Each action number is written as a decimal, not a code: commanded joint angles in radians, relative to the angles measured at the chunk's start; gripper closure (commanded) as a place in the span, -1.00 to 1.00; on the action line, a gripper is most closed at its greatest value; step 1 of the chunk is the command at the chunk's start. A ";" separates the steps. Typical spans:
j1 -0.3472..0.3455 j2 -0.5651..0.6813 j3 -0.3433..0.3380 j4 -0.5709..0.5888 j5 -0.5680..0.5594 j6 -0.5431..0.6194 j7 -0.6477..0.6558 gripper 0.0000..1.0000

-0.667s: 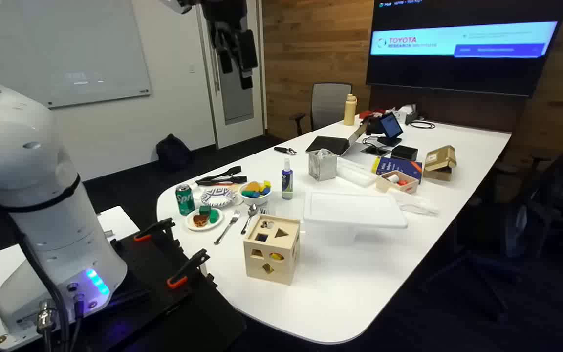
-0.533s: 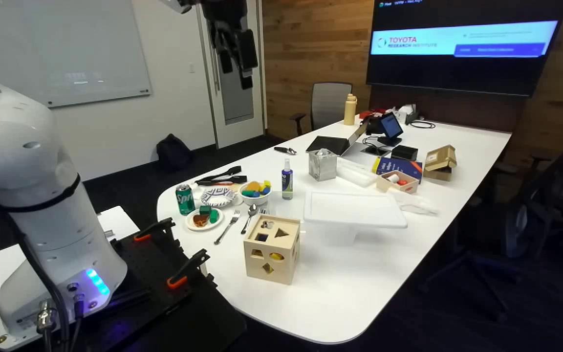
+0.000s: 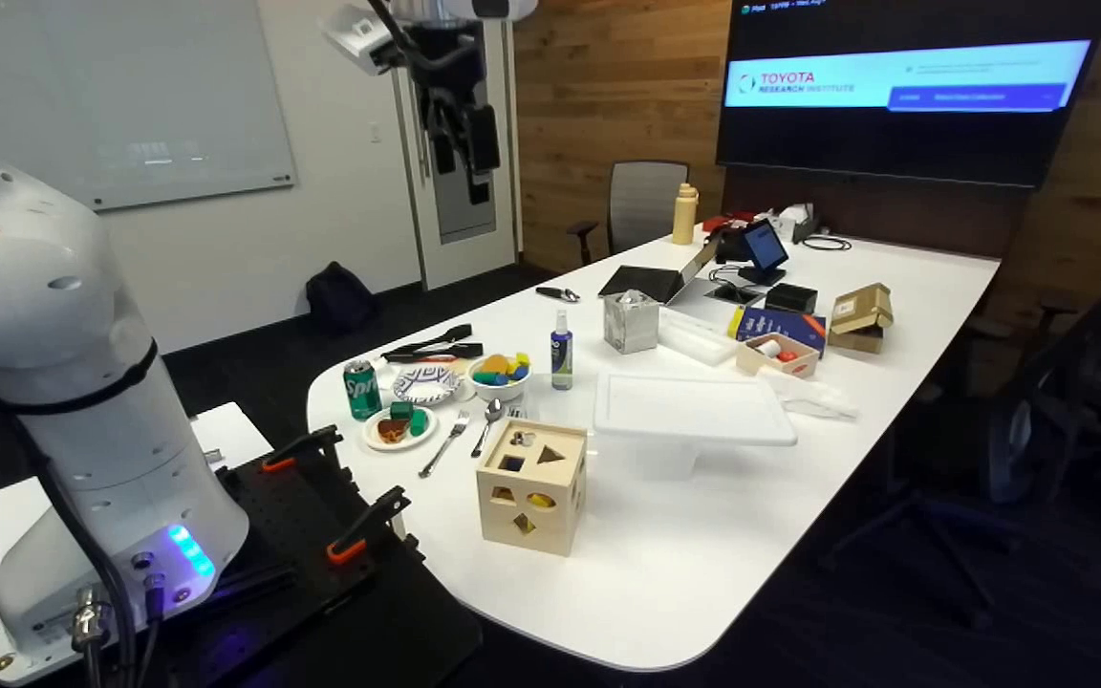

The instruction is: Press the button on the remote

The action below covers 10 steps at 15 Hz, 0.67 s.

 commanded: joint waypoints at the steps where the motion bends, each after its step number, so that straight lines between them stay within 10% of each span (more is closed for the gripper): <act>1: 0.039 0.132 0.123 -0.059 0.060 0.154 0.121 -1.00; 10: 0.176 0.628 0.283 -0.104 0.276 0.684 0.311 -1.00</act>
